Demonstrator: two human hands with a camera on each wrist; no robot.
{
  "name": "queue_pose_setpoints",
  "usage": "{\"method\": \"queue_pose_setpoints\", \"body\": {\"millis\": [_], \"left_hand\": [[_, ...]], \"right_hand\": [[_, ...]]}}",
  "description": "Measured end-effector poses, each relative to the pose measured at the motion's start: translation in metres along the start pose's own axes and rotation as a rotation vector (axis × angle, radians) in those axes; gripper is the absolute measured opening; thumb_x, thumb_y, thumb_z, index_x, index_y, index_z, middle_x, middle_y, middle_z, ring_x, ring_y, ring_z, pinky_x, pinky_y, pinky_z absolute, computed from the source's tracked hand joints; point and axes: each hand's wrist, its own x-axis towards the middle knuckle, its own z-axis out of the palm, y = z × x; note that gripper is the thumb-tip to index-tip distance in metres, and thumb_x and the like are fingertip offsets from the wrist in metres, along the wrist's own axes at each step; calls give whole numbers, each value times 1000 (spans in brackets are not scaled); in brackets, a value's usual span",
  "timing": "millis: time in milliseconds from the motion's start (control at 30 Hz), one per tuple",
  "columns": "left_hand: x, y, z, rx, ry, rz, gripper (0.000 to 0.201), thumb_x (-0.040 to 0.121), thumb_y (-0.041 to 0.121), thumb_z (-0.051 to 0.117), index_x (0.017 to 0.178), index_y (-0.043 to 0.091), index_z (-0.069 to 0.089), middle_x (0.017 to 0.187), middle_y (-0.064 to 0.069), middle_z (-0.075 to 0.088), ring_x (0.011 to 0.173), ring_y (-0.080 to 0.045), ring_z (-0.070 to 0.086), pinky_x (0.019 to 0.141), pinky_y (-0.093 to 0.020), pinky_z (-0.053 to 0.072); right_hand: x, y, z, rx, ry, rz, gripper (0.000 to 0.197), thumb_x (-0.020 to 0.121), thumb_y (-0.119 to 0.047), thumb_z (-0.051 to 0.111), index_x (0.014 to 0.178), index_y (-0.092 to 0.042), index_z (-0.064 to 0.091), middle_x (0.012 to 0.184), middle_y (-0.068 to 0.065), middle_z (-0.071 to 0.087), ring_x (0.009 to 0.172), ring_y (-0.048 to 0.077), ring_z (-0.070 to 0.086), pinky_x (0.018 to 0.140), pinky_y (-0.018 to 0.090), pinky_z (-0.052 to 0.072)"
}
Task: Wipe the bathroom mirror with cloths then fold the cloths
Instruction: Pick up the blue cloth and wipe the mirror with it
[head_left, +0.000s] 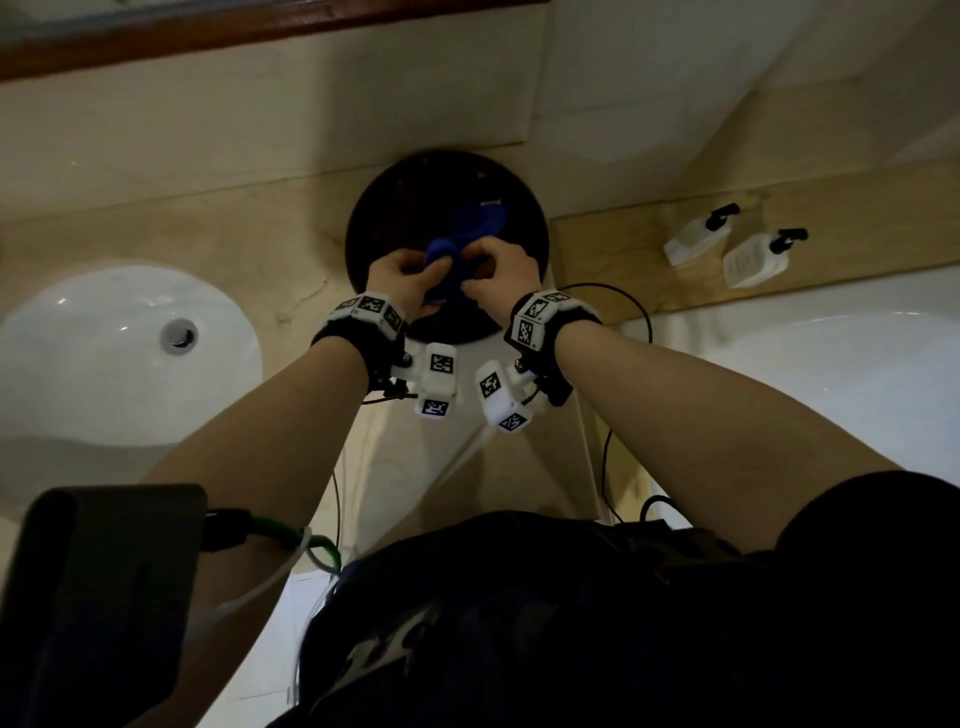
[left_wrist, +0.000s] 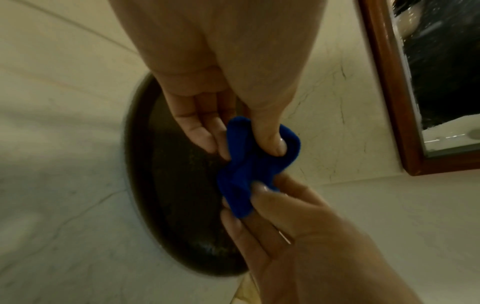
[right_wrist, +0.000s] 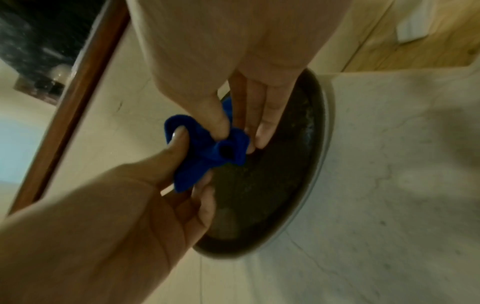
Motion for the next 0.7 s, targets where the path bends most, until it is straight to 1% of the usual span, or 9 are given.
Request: {"method": "queue_pose_setpoints", "body": {"millis": [100,200,300,367,400,467,567,633,700], "left_hand": [[0,1,-11,60,3,22,27,84,17,71,108,12,60,99,-7,64,89,-22,64,63,-27,53],[0,0,-24,196,36,44,27,81,16,73,104,18,59,90,0,63,75,-14,62,62,-26,49],[-3,3,-32,190,107,91,17,85,23,69,100,19,61,82,0,62,70,-17,57,65,-30,47],[-9,10,-33,142,102,91,12,88,35,63,92,24,61,78,0,60,66,-17,55,62,-30,44],[-10,14,-33,104,104,83,16,87,43,62,86,27,61,79,-1,60,67,-18,55,63,-31,44],[-13,23,-34,44,132,67,33,77,61,63,77,28,61,85,-3,63,78,-22,60,73,-36,49],[-14,29,-41,59,230,61,53,71,69,63,87,18,66,88,-1,65,85,-22,62,82,-35,50],[-14,28,-47,154,303,104,60,75,66,61,103,14,66,97,-3,67,90,-24,63,86,-36,51],[-16,26,-49,202,373,169,45,79,54,65,104,16,61,103,-3,67,92,-23,64,86,-36,52]], "right_hand": [[5,2,-8,41,76,90,34,78,-2,57,101,-24,69,99,-1,68,89,14,62,81,23,52],[6,3,-18,115,99,164,19,80,-12,63,90,-26,69,94,-1,69,87,17,65,77,28,55],[7,-1,-21,261,65,223,12,83,-17,64,78,-26,70,92,6,72,76,20,66,69,33,56],[7,-10,-21,384,19,273,11,86,-15,63,93,-16,71,107,17,70,68,19,62,62,31,53],[8,-14,-21,416,13,280,21,88,-15,62,106,-7,69,114,20,67,70,20,61,63,33,52],[9,-25,-23,444,49,261,33,89,-16,61,117,1,64,122,21,63,85,25,60,80,39,54],[11,-33,-28,472,105,256,32,87,-20,62,113,-2,67,118,17,66,90,19,58,96,40,50],[10,-35,-29,534,100,281,19,85,-20,65,99,-10,73,106,11,68,93,21,61,93,43,52],[5,-36,-27,657,102,322,8,84,-17,66,83,-17,74,95,9,69,92,29,64,81,43,56]]}}
